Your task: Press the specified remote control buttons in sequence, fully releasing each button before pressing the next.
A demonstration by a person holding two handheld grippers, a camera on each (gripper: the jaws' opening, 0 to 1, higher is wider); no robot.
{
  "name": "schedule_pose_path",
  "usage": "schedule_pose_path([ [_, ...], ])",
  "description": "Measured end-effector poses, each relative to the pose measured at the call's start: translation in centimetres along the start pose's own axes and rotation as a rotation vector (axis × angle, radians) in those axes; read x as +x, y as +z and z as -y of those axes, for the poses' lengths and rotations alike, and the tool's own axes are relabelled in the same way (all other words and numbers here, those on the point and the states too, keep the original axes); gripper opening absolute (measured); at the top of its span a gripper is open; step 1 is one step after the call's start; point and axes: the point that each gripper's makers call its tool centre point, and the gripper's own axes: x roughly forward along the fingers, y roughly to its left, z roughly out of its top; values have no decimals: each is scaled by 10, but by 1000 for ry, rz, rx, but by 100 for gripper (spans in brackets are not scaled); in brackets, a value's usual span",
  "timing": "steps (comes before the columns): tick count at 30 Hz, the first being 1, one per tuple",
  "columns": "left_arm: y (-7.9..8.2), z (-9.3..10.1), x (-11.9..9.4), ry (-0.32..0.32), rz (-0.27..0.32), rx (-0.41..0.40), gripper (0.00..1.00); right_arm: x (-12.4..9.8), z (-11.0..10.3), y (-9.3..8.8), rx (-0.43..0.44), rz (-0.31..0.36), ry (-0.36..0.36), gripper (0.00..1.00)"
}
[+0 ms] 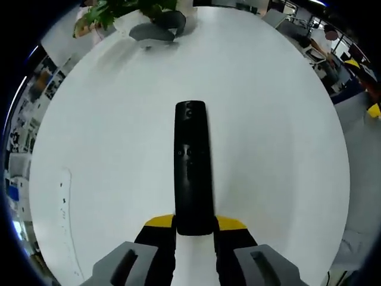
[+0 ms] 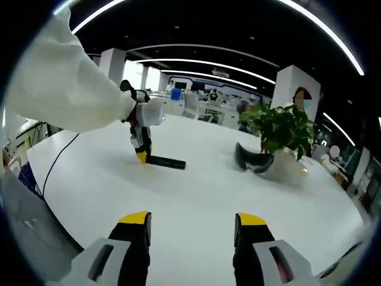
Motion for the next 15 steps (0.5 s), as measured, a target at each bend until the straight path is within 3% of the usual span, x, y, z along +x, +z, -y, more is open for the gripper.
schedule_pose_path([
  [15,-3,28,1,-6,-23,20,23,-1,-3,3,-3,18,14,53],
])
